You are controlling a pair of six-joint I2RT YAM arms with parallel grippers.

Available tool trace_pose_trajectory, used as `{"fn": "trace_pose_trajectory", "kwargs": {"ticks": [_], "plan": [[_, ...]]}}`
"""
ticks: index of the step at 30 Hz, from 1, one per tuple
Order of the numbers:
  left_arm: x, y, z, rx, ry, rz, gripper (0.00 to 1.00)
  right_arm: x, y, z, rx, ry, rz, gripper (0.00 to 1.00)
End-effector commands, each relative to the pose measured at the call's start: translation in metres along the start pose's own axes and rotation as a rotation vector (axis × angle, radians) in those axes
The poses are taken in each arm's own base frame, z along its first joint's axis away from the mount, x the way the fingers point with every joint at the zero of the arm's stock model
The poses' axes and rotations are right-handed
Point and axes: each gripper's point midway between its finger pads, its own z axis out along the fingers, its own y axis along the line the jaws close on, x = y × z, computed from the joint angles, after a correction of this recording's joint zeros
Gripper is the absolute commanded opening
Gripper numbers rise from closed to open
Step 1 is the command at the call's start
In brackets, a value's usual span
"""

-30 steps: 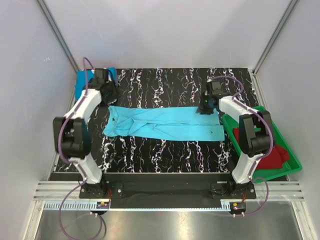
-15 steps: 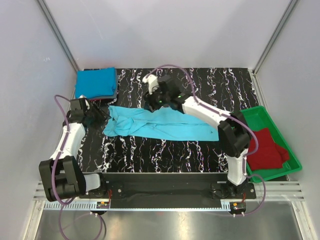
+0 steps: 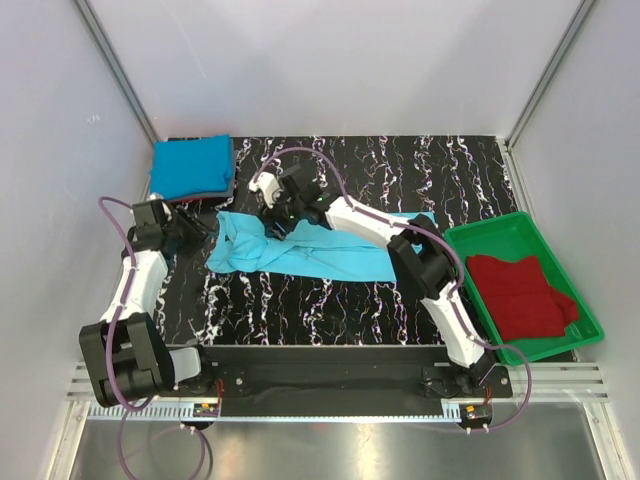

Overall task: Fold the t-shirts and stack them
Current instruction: Fold the tshirt

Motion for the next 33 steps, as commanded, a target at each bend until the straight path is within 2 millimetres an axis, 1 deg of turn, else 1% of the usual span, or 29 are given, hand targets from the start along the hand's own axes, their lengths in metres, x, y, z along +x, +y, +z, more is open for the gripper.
{"fn": "trace_pose_trajectory", "kwargs": {"ticks": [1, 3, 5, 6, 8, 9, 10, 12, 14, 15, 16, 17, 20, 24, 25, 28, 32, 33], "plan": [[-0.009, -0.010, 0.003, 0.050, -0.025, 0.003, 0.48, -0.018, 0.019, 0.013, -0.001, -0.020, -0.047, 0.61], [-0.008, -0.011, 0.004, 0.056, -0.013, 0.005, 0.47, -0.017, 0.017, 0.017, 0.039, -0.006, -0.045, 0.59], [-0.007, -0.010, 0.005, 0.057, -0.012, 0.014, 0.47, -0.015, 0.021, 0.019, 0.054, 0.004, -0.060, 0.57], [-0.007, -0.010, 0.004, 0.056, -0.011, 0.016, 0.47, -0.012, 0.015, 0.019, 0.112, 0.019, -0.064, 0.56], [-0.007, -0.010, 0.005, 0.055, -0.010, 0.021, 0.47, -0.006, 0.013, 0.021, 0.157, 0.041, -0.076, 0.53], [-0.007, -0.009, 0.005, 0.055, -0.010, 0.021, 0.47, -0.002, 0.007, 0.021, 0.192, 0.058, -0.080, 0.52], [-0.006, -0.009, 0.006, 0.052, -0.008, 0.018, 0.47, 0.003, 0.006, 0.020, 0.203, 0.069, -0.078, 0.49], [-0.006, -0.008, 0.006, 0.050, -0.008, 0.016, 0.47, 0.004, 0.003, 0.018, 0.234, 0.077, -0.079, 0.44], [-0.005, -0.008, 0.006, 0.048, -0.006, 0.017, 0.47, 0.003, 0.006, 0.013, 0.244, 0.079, -0.080, 0.37], [-0.006, -0.007, 0.006, 0.043, -0.010, 0.019, 0.47, 0.003, 0.008, 0.011, 0.241, 0.081, -0.079, 0.35], [-0.006, -0.006, 0.005, 0.038, -0.010, 0.023, 0.47, 0.004, 0.009, 0.008, 0.241, 0.082, -0.074, 0.31], [-0.005, -0.004, 0.006, 0.031, -0.011, 0.022, 0.47, 0.004, 0.013, 0.008, 0.236, 0.083, -0.073, 0.18], [-0.003, -0.002, 0.005, 0.025, -0.007, 0.024, 0.47, 0.004, 0.012, 0.002, 0.260, 0.086, -0.063, 0.00], [0.002, 0.010, 0.004, -0.031, -0.011, 0.032, 0.46, -0.002, 0.026, -0.007, 0.245, 0.071, -0.033, 0.00], [0.005, 0.013, 0.003, -0.044, -0.007, 0.045, 0.46, -0.005, 0.029, -0.014, 0.243, 0.062, -0.024, 0.00], [0.013, 0.017, 0.000, -0.052, -0.001, 0.053, 0.46, -0.011, 0.043, -0.024, 0.228, 0.044, 0.019, 0.00], [0.031, 0.017, -0.001, -0.049, 0.026, 0.060, 0.44, -0.013, 0.052, -0.030, 0.221, 0.018, 0.064, 0.00], [0.036, 0.018, 0.000, -0.058, 0.031, 0.060, 0.44, -0.009, 0.053, -0.030, 0.221, 0.020, 0.083, 0.00]]}}
